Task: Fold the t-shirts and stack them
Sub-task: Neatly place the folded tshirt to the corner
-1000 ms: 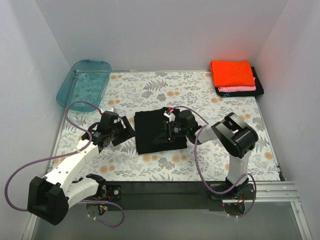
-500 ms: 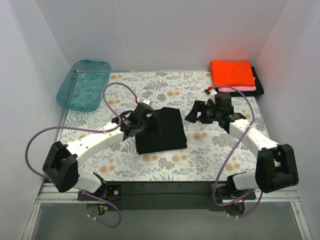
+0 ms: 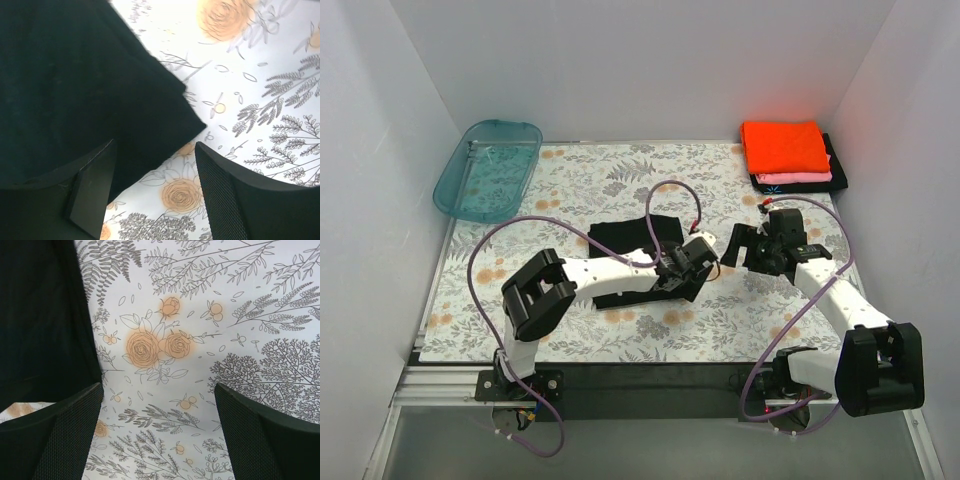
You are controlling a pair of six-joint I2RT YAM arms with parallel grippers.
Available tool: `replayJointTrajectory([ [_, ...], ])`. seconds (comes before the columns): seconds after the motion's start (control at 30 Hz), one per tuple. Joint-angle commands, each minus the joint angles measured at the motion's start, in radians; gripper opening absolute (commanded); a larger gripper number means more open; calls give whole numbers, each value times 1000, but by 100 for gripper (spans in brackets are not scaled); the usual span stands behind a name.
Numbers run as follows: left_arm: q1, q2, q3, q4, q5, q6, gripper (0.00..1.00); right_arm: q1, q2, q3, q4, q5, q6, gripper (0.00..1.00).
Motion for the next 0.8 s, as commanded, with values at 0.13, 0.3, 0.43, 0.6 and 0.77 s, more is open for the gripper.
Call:
replayJointTrajectory([
  [0.13, -82, 64, 51, -2, -105, 96, 62, -26, 4, -10, 10, -20, 5, 98],
  [0.3, -104, 99, 42, 62, -164, 127, 63, -30, 25, -31, 38, -54, 4, 98],
  [0.43, -107, 122, 23, 102, -210, 138, 59, -36, 34, -51, 71, -109, 10, 98],
  [0.6, -105, 91, -47, 159, -217, 102, 19, -40, 67, -83, 153, -242, 44, 98],
  [0.77, -105, 3, -116, 220, -234, 64, 0, -40, 128, -118, 298, -351, 151, 98],
])
